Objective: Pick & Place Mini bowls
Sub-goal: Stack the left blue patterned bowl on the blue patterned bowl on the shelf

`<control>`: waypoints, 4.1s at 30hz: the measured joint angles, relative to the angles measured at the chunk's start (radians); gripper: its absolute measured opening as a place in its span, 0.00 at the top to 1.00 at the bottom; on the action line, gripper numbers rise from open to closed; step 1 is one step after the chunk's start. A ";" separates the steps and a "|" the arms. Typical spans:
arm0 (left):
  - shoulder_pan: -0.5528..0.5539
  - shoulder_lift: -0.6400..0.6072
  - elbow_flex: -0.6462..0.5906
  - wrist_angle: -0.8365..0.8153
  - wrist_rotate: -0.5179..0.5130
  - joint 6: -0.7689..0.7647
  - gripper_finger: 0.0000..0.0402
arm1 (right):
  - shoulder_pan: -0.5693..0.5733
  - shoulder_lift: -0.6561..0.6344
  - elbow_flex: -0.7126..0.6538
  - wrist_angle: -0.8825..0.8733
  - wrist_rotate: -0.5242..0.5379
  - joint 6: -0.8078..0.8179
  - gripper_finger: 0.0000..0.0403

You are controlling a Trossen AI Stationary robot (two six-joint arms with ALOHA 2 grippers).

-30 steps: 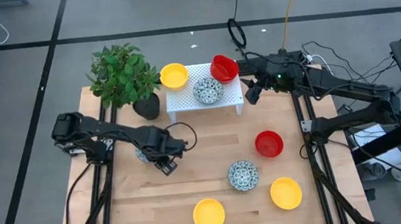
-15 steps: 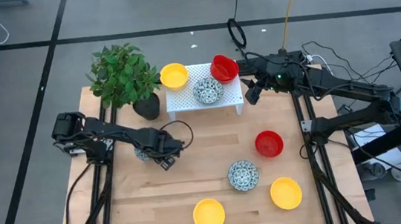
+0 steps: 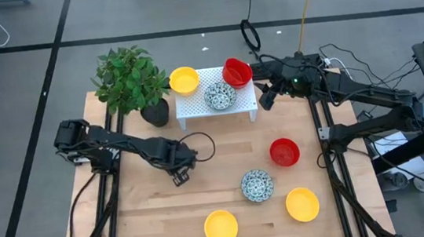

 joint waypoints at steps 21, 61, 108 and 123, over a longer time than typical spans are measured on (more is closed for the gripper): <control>0.029 0.142 0.101 0.478 -0.050 0.485 0.96 | 0.000 0.000 0.000 0.013 -0.003 0.042 0.60; 0.052 -0.069 0.236 0.419 -0.013 0.098 0.54 | 0.158 0.117 -0.215 0.238 -0.285 -0.048 0.59; 0.060 -0.298 0.235 1.037 -0.049 -0.079 0.58 | 0.424 0.738 -0.215 0.742 -0.268 -0.313 0.63; 0.081 -0.298 0.234 1.110 -0.050 -0.005 0.58 | 0.421 0.720 -0.215 0.743 -0.261 -0.359 0.97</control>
